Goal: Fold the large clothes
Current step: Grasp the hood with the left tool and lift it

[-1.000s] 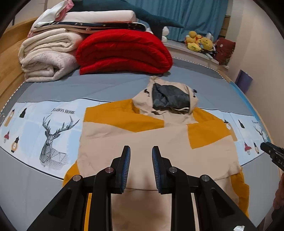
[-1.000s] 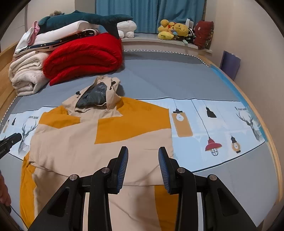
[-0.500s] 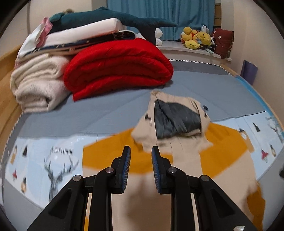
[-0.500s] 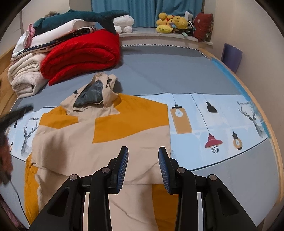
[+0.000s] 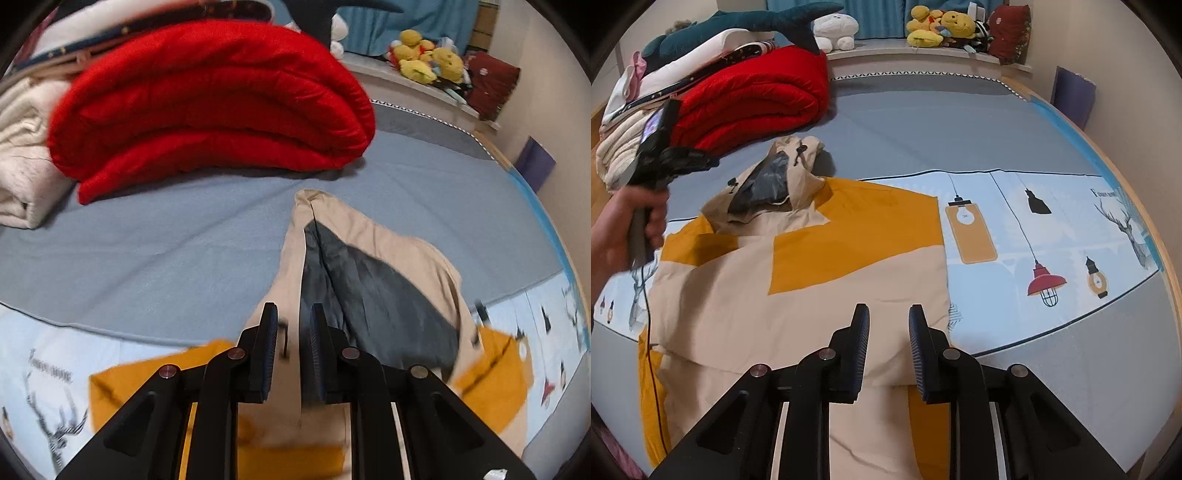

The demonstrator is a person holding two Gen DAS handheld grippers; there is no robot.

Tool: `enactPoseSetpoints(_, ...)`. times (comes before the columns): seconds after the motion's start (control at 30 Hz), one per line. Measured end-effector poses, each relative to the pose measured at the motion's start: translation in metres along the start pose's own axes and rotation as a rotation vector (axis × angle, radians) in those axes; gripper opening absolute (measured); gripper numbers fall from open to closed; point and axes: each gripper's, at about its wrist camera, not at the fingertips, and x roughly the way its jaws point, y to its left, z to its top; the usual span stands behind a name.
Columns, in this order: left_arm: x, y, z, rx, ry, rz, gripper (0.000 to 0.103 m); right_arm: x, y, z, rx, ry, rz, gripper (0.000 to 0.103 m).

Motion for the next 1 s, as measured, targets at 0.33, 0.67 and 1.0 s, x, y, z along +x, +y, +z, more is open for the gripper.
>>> enactPoseSetpoints(0.33, 0.089, -0.001, 0.036, -0.076, 0.093, 0.023, 0.044, 0.036, -0.016, 0.0, 0.013, 0.096, -0.087, 0.024)
enactPoseSetpoints(0.67, 0.121, -0.012, 0.031, 0.009, 0.174, 0.126, 0.007, 0.039, -0.014, 0.003, 0.016, 0.101, -0.083, 0.024)
enactPoseSetpoints(1.0, -0.051, -0.054, -0.012, 0.196, -0.075, 0.001, 0.002, 0.013, -0.009, 0.014, 0.042, 0.048, -0.053, 0.024)
